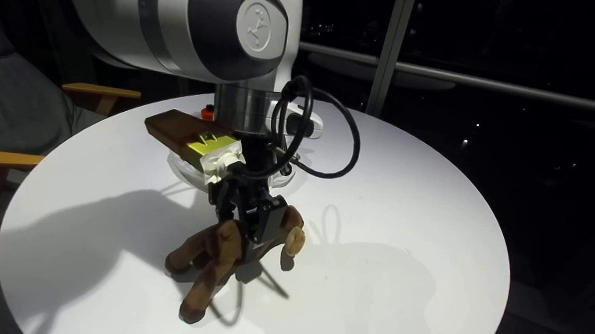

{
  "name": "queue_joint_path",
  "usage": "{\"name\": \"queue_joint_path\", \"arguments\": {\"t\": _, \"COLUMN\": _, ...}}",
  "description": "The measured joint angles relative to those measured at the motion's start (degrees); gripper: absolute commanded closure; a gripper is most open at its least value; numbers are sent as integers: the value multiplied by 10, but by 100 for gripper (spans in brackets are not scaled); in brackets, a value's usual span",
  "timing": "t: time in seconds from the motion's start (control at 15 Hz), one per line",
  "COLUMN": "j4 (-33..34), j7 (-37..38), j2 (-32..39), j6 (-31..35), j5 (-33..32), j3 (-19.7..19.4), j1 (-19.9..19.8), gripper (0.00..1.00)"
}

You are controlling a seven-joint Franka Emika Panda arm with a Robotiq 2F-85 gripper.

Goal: Put the contents on the table inside the plastic bag.

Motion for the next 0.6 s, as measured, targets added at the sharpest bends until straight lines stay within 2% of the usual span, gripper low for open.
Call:
{"name": "queue_joint_path", "arguments": {"t": 0.13, "j4": 2, "j7": -1, "j2": -3, "j6": 5, "j5": 0, "j3": -1, "j1": -5, "gripper": 85}}
{"name": "queue_joint_path", "arguments": {"t": 0.33, "j4": 1, "j7": 0, "j2": -17, "j6": 16, "j5": 0, "j3": -6, "j1": -8, "gripper": 93}}
{"name": "queue_joint_path", "arguments": {"t": 0.47, "j4": -3, "j7": 6, "j2": -43, "j6": 24, "j5": -6, "j3": -9, "j1": -6, "gripper": 87}}
{"name": "queue_joint_path", "arguments": {"t": 0.6, "j4": -13, "j7": 25, "j2": -86, "j6": 31, "j5": -31, "j3": -8, "j1": 4, "gripper": 88}}
